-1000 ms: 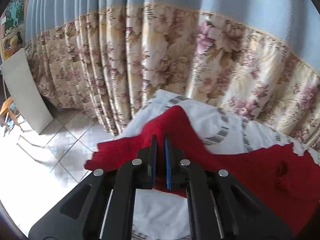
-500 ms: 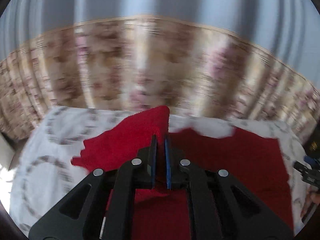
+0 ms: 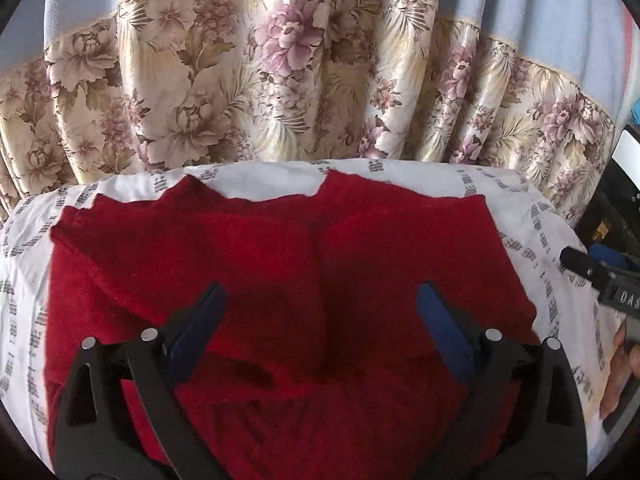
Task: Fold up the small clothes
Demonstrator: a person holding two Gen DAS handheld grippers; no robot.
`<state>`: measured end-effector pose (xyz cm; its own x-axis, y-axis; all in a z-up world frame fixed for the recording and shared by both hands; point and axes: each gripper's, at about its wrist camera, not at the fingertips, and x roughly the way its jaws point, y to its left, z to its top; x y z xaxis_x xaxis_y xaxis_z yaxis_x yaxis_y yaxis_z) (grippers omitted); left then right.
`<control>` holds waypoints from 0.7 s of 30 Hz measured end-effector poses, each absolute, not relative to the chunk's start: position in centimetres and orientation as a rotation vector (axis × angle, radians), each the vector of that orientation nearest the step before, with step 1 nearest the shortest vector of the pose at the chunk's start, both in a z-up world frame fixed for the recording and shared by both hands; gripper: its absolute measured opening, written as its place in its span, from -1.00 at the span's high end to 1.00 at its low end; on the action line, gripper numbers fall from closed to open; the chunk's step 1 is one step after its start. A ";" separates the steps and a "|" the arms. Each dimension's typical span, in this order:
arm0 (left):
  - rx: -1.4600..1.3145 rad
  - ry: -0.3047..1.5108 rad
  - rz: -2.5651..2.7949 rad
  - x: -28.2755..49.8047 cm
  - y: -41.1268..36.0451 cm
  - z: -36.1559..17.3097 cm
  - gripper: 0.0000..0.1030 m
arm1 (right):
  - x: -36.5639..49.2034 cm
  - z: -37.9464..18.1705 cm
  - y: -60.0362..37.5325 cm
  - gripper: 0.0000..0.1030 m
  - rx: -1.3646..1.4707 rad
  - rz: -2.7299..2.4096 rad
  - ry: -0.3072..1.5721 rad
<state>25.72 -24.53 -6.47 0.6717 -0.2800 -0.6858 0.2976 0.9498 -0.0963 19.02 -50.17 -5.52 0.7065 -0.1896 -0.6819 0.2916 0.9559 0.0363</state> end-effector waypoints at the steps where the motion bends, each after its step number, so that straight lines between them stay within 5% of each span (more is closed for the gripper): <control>1: 0.026 0.760 -0.316 25.5 -24.0 -6.2 -0.86 | 19.1 -5.5 -50.1 -0.86 0.151 -0.269 0.740; 21: -0.037 0.682 0.028 26.4 -5.3 -3.5 -0.86 | 22.2 -2.9 -38.7 -0.86 0.026 -0.159 0.708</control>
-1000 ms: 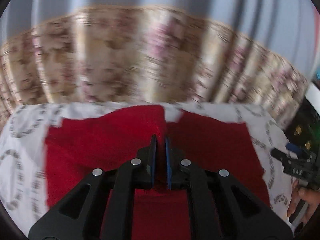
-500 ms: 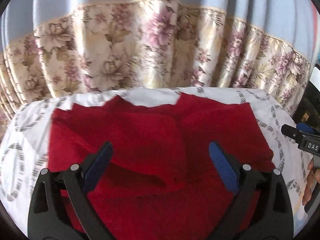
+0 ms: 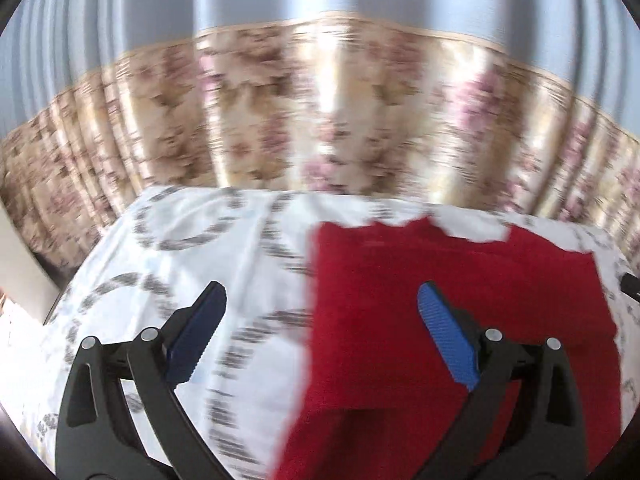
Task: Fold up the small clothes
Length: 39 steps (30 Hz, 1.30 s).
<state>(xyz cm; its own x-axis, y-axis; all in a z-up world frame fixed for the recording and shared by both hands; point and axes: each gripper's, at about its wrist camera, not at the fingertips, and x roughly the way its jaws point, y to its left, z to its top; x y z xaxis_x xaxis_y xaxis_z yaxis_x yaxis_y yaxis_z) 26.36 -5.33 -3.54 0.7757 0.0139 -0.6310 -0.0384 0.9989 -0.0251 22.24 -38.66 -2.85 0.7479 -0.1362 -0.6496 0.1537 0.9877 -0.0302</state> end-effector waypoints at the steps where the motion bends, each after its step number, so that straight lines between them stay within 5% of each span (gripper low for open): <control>1: -0.048 0.692 0.041 26.6 -4.4 -3.9 -0.86 | 22.6 -2.7 -37.3 -0.86 0.012 -0.143 0.702; 22: -0.064 0.721 0.054 27.2 4.4 -6.5 -0.86 | 31.7 -5.6 -13.7 -0.84 -0.053 0.032 0.716; 23: -0.074 0.723 0.051 27.3 4.8 -6.5 -0.86 | 32.2 -6.1 -13.5 -0.45 -0.062 0.018 0.724; 25: -0.091 0.731 0.044 27.4 5.3 -6.6 -0.86 | 33.0 -6.8 -14.4 0.74 -0.034 0.041 0.788; 31: -0.091 0.725 0.027 27.4 4.9 -6.4 -0.86 | 28.7 -2.2 -25.4 0.76 0.139 -0.139 0.571; 39: -0.071 0.733 -0.045 27.1 0.8 -6.5 -0.86 | 25.4 -4.1 -42.6 0.75 0.268 -0.319 0.658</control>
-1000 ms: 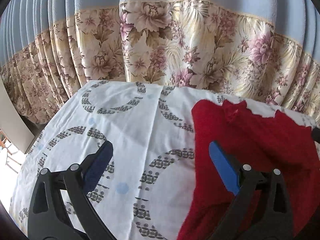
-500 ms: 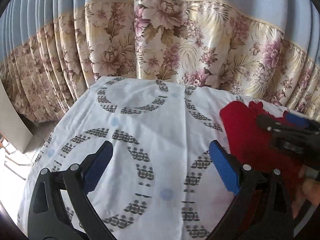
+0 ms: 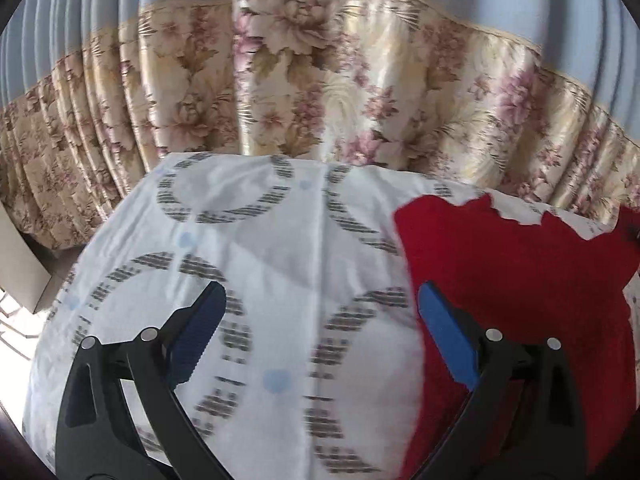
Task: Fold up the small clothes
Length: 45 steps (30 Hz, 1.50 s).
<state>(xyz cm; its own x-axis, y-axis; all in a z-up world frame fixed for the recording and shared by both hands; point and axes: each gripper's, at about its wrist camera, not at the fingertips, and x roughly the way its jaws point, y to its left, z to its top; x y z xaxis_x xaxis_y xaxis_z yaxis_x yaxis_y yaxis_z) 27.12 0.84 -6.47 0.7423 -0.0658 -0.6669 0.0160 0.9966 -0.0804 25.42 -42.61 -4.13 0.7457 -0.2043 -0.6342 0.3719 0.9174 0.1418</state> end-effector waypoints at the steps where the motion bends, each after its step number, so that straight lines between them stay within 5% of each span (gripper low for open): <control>1: -0.071 0.734 -0.058 27.0 0.0 -6.4 -0.87 | 25.1 -4.7 -43.4 0.75 0.279 -0.324 0.666; 13: 0.035 0.873 -0.109 30.8 -9.8 -7.5 -0.90 | 22.5 -9.2 -46.0 0.60 0.442 -0.206 0.722; 17: 0.110 0.852 0.014 30.9 -8.8 -8.8 -0.92 | 22.4 -9.3 -46.5 0.54 0.513 -0.160 0.721; 19: 0.158 0.800 0.135 30.5 -7.5 -8.7 -0.72 | 22.4 -9.4 -46.3 0.46 0.523 -0.146 0.724; 23: 0.087 0.846 0.129 30.8 -4.4 -9.2 -0.61 | 22.5 -9.4 -45.5 0.34 0.458 -0.188 0.734; 27: 0.133 0.848 0.171 30.8 -3.9 -9.2 -0.62 | 21.3 -9.0 -46.5 -0.06 0.348 -0.413 0.721; 34: 0.042 0.851 0.072 29.9 -2.8 -8.4 -0.60 | 18.7 -8.1 -49.2 -0.12 0.361 -0.389 0.709; 45: 0.002 0.754 0.040 17.3 0.2 -4.8 -0.94 | 10.0 -5.0 -45.8 -0.51 0.175 -0.222 0.657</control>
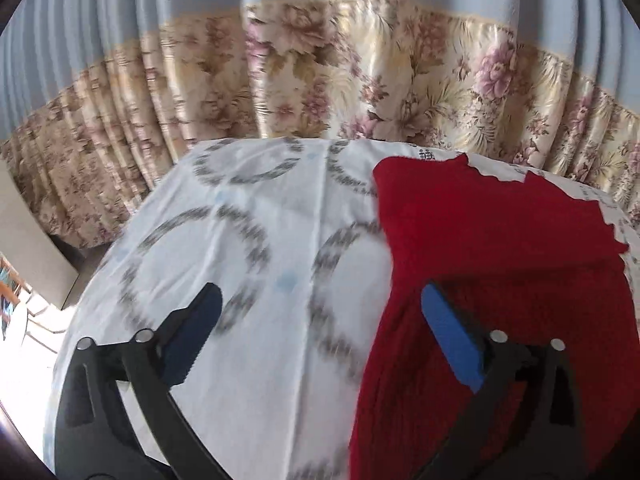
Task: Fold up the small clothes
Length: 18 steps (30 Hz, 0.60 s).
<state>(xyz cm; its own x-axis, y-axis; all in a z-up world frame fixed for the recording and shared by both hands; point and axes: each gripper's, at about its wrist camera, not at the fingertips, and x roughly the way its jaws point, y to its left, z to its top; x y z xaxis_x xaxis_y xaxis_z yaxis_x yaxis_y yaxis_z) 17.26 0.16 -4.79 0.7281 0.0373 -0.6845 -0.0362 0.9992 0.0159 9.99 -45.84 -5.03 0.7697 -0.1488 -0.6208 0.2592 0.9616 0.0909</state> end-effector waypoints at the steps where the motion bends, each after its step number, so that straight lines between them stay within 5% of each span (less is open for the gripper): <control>1: 0.003 0.746 0.061 15.1 0.6 -4.6 -0.94 | 8.5 -5.1 -45.2 -0.51 0.143 -0.197 0.664; 18: -0.021 0.764 0.125 -5.2 1.7 -7.6 -0.94 | -9.0 -9.9 -42.1 -0.51 0.100 -0.064 0.774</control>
